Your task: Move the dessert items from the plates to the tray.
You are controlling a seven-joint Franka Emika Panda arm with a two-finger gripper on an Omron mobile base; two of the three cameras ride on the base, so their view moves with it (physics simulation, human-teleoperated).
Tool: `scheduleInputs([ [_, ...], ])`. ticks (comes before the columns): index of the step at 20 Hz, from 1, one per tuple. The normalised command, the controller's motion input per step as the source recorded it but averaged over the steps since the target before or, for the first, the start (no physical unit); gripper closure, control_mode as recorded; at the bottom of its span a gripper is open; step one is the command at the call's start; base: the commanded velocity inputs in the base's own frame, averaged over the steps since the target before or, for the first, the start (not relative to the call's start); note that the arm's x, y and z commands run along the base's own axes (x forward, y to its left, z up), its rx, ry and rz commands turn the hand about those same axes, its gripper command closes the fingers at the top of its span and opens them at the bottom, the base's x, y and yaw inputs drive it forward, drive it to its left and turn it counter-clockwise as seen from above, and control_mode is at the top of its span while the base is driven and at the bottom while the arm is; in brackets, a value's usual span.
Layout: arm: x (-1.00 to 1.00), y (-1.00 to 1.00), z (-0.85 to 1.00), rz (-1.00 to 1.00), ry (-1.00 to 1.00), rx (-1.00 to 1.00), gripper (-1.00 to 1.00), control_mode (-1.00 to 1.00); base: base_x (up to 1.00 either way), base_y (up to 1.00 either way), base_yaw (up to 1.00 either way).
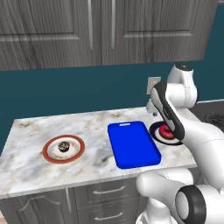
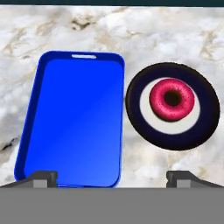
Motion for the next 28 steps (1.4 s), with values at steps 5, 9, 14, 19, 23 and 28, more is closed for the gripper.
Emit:
scheduleInputs([
  [5, 0.0, -0.32, -0.33, 0.0, 0.0, 0.0, -1.0, -1.0, 0.0, 0.0, 0.0],
  [9, 0.0, -0.37, -0.31, 0.0, 0.0, 0.0, -1.0, -1.0, 0.0, 0.0, 0.0],
  [14, 0.0, -0.29, -0.35, 0.0, 0.0, 0.0, -1.0, -1.0, 0.0, 0.0, 0.0],
  [19, 0.04, -0.15, -0.4, 0.0, 0.0, 0.0, -1.0, -1.0, 0.0, 0.0, 0.0],
  [23, 0.16, 0.0, -0.32, 0.0, 0.0, 0.0, -1.0, -1.0, 0.0, 0.0, 0.0],
  [28, 0.21, -0.03, -0.25, 0.0, 0.0, 0.0, -1.0, -1.0, 0.0, 0.0, 0.0],
])
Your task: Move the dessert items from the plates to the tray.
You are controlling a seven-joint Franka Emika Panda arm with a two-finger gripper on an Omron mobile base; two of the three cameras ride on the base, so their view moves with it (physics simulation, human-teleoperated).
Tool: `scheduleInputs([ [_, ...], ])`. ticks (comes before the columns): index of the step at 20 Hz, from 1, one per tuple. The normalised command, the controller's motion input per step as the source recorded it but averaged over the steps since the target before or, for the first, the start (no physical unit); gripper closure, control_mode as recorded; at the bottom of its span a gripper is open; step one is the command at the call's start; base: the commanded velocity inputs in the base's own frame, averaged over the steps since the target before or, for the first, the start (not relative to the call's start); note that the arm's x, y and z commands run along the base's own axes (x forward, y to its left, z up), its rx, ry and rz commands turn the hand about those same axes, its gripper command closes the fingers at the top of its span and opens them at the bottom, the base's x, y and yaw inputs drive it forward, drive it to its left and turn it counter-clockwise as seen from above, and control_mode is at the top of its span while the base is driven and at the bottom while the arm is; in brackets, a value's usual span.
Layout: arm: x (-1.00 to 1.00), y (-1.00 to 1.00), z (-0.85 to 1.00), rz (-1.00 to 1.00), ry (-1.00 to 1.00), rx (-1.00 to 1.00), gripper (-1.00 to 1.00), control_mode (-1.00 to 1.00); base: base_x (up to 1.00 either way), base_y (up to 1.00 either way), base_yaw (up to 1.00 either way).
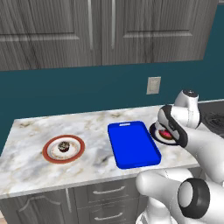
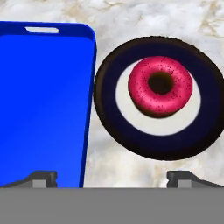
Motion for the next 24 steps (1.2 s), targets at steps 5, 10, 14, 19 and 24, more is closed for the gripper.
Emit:
scheduleInputs([
  [5, 0.2, -0.12, -0.13, 0.0, 0.0, 0.0, -1.0, -1.0, 0.0, 0.0, 0.0],
  [10, 0.16, -0.14, -0.05, 0.0, 0.0, 0.0, -1.0, -1.0, 0.0, 0.0, 0.0],
  [14, 0.14, -0.07, -0.12, 0.0, 0.0, 0.0, -1.0, -1.0, 0.0, 0.0, 0.0],
  [19, 0.14, -0.04, -0.17, 0.0, 0.0, 0.0, -1.0, -1.0, 0.0, 0.0, 0.0],
  [24, 0.19, 0.0, -0.16, 0.0, 0.0, 0.0, -1.0, -1.0, 0.0, 0.0, 0.0],
])
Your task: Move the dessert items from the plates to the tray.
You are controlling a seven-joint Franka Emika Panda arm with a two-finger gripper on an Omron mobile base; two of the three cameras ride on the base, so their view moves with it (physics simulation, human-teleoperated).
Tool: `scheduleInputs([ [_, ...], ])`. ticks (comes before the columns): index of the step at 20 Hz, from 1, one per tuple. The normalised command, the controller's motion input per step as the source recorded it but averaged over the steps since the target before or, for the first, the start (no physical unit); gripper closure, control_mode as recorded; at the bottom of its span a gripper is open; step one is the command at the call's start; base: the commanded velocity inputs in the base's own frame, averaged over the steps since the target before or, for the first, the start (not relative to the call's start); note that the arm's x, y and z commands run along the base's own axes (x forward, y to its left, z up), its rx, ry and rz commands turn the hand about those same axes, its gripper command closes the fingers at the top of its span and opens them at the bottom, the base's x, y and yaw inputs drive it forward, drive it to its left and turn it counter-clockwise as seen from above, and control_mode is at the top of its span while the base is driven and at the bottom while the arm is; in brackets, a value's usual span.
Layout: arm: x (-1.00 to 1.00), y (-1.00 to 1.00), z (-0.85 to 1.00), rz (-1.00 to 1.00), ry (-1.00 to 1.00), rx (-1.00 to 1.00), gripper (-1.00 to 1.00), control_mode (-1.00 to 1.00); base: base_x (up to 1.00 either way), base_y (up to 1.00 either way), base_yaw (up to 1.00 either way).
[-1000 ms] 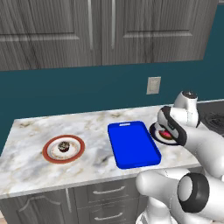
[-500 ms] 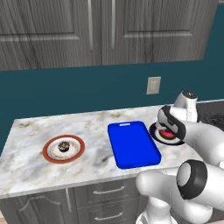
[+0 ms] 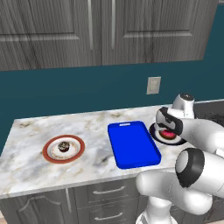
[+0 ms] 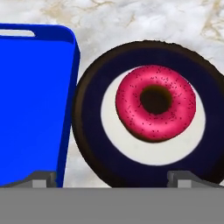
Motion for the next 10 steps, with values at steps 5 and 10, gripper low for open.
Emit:
scheduleInputs([
  [5, 0.24, 0.0, -0.17, 0.0, 0.0, 0.0, -1.0, -1.0, 0.0, 0.0, 0.0],
  [10, 0.23, -0.01, -0.19, 0.0, 0.0, 0.0, -1.0, -1.0, 0.0, 0.0, 0.0],
])
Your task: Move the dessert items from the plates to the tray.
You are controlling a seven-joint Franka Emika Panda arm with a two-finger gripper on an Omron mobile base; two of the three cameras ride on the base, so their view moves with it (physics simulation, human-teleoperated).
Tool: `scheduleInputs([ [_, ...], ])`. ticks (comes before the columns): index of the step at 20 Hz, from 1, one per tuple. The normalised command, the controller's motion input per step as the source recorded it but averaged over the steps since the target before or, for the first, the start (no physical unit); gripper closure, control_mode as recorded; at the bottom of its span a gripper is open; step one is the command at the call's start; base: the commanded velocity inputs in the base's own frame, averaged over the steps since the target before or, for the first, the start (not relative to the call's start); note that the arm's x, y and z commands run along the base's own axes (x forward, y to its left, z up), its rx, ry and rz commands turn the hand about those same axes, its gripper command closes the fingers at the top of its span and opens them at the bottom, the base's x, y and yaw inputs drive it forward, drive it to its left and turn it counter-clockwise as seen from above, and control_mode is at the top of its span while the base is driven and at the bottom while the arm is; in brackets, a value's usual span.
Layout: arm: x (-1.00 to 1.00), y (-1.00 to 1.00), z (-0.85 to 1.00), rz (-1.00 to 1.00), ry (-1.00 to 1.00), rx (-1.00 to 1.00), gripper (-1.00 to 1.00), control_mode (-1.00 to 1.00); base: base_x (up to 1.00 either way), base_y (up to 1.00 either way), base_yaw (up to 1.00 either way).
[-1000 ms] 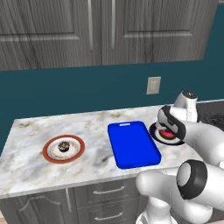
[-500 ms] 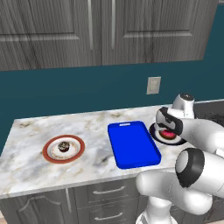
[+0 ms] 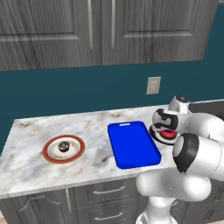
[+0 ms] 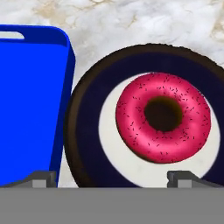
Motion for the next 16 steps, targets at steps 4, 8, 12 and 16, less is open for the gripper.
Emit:
scheduleInputs([
  [4, 0.24, -0.08, -0.14, 0.0, 0.0, 0.0, -1.0, -1.0, 0.0, 0.0, 0.0],
  [8, 0.25, -0.11, -0.12, 0.0, 0.0, 0.0, -1.0, -1.0, 0.0, 0.0, 0.0],
  [12, 0.22, -0.09, -0.14, 0.0, 0.0, 0.0, -1.0, -1.0, 0.0, 0.0, 0.0],
  [16, 0.07, -0.02, -0.19, 0.0, 0.0, 0.0, -1.0, -1.0, 0.0, 0.0, 0.0],
])
